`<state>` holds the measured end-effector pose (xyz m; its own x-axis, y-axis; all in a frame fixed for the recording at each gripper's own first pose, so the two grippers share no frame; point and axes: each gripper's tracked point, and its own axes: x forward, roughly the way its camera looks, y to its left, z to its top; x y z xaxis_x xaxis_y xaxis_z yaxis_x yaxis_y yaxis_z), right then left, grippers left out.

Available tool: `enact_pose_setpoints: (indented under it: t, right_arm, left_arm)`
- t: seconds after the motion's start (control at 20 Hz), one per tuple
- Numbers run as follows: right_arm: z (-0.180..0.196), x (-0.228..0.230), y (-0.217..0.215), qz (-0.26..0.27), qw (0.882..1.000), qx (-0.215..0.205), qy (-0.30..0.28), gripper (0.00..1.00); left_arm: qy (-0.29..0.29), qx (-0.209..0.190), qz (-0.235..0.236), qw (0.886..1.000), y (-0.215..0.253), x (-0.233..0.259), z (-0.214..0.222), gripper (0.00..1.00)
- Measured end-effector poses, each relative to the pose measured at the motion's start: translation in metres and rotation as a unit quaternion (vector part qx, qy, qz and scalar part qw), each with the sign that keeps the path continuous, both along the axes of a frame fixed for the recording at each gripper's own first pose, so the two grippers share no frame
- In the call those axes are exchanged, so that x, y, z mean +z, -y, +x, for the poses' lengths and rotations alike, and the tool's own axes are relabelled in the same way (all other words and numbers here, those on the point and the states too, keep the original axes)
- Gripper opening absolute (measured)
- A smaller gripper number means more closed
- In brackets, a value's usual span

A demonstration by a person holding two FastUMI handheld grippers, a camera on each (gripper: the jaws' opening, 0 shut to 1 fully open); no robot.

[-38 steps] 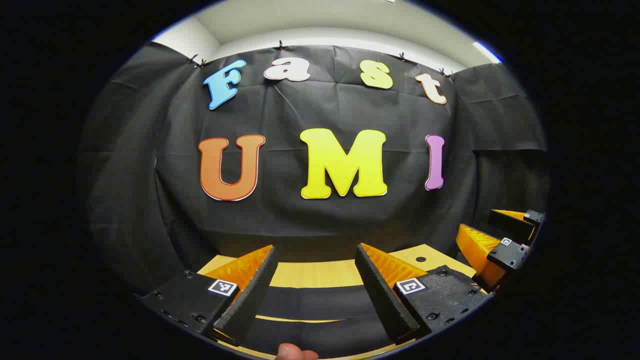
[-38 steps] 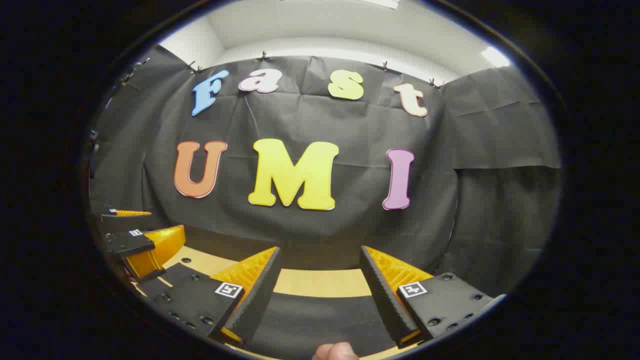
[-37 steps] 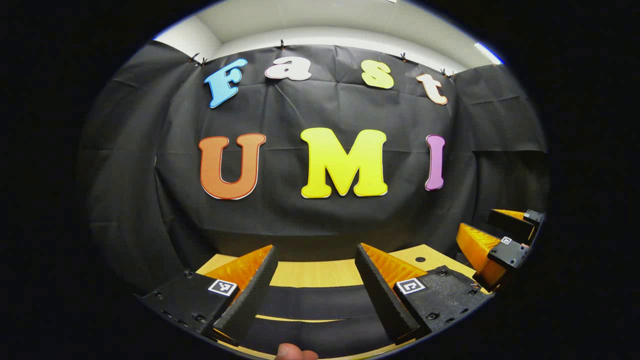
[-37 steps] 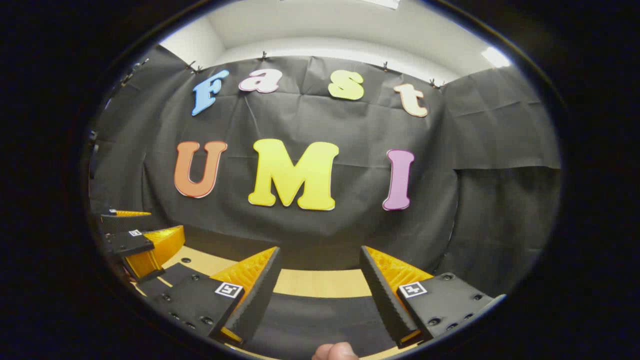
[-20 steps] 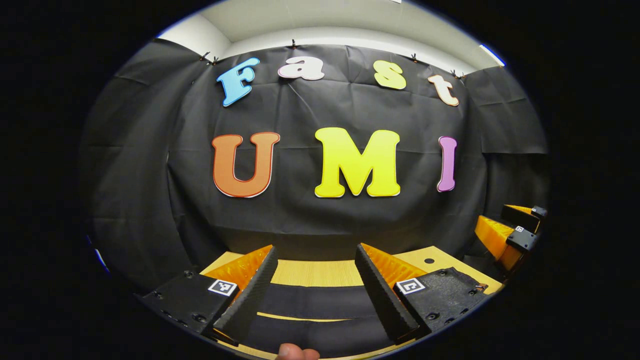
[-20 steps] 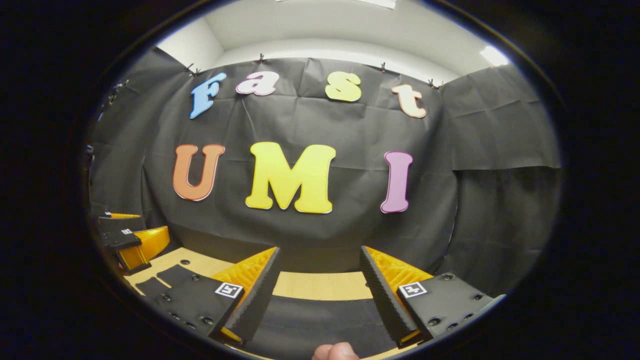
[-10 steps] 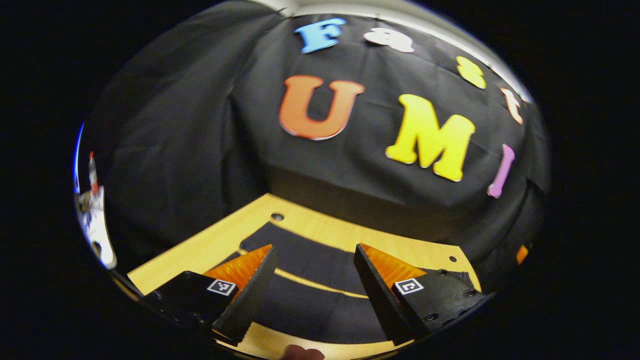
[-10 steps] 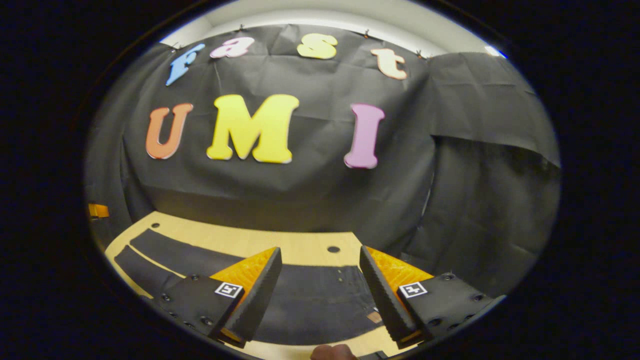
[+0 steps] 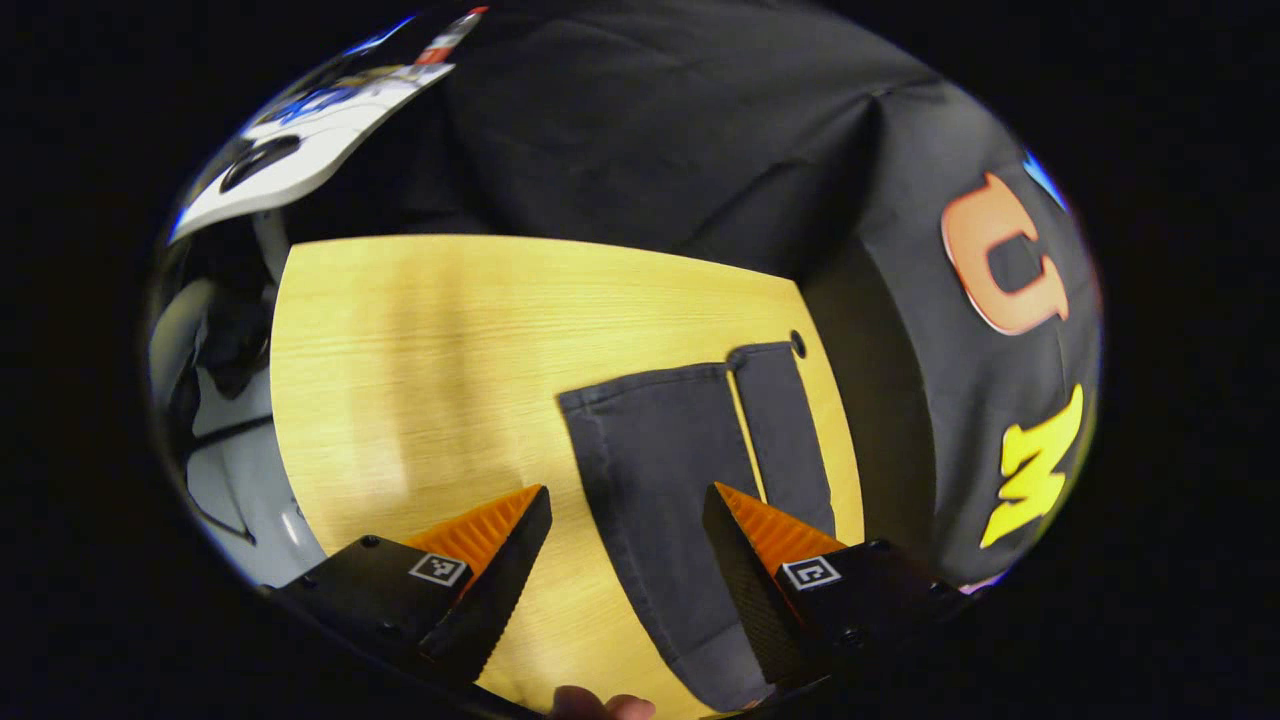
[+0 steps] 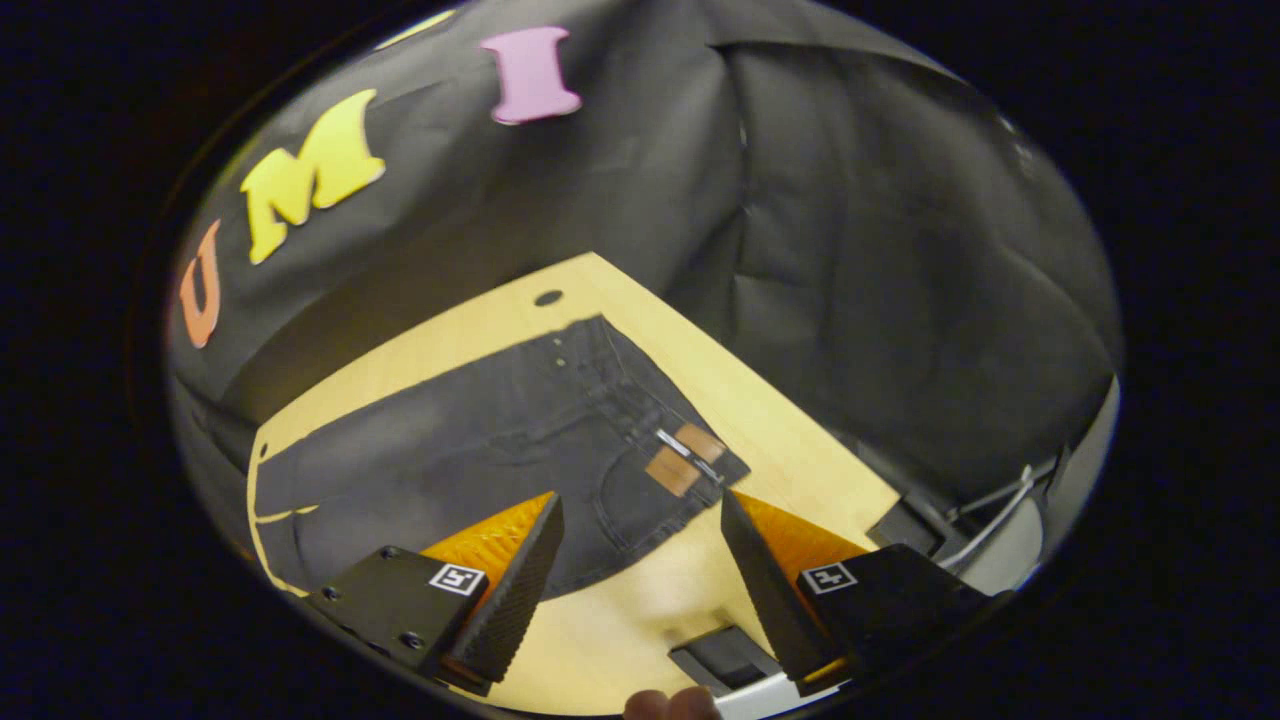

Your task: Grasp the waist and the cuffs of the jeans and fold them to make the two legs overlap; first hold the waist and fold one-third of the jeans toward the cuffs, then hold the cuffs and fold the remaining one-third in the same direction to finish folding.

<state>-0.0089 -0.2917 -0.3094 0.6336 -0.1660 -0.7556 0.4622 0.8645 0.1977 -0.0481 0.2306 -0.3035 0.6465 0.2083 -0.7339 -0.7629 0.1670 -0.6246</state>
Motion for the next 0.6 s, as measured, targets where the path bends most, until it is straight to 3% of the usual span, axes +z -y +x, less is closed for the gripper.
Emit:
enact_pose_setpoints:
  t: [0.2, 0.25, 0.3, 0.4, 0.45, 0.6]
  right_arm:
    - [0.014, -0.029, 0.025, 0.043, 0.997, -0.059, -0.028, 0.99]
    - [0.016, -0.035, 0.03, 0.048, 0.996, -0.069, -0.035, 0.94]
    - [0.019, -0.038, 0.032, 0.051, 0.995, -0.075, -0.04, 0.99]
    - [0.025, -0.045, 0.032, 0.055, 0.994, -0.08, -0.047, 0.94]
    - [0.029, -0.046, 0.029, 0.056, 0.994, -0.076, -0.051, 0.99]
    - [0.038, -0.054, 0.022, 0.049, 0.995, -0.067, -0.061, 0.99]
  left_arm:
    - [-0.006, 0.048, -0.045, 0.998, -0.028, -0.018, 0.001, 0.98]
    - [-0.009, 0.054, -0.047, 0.997, -0.033, -0.023, 0.002, 0.98]
    - [-0.005, 0.058, -0.046, 0.997, -0.038, -0.021, 0.007, 0.98]
    - [-0.009, 0.057, -0.043, 0.997, -0.043, -0.023, 0.016, 0.98]
    - [-0.012, 0.055, -0.04, 0.998, -0.046, -0.022, 0.02, 0.98]
    - [-0.024, 0.041, -0.032, 0.998, -0.046, -0.023, 0.034, 0.98]
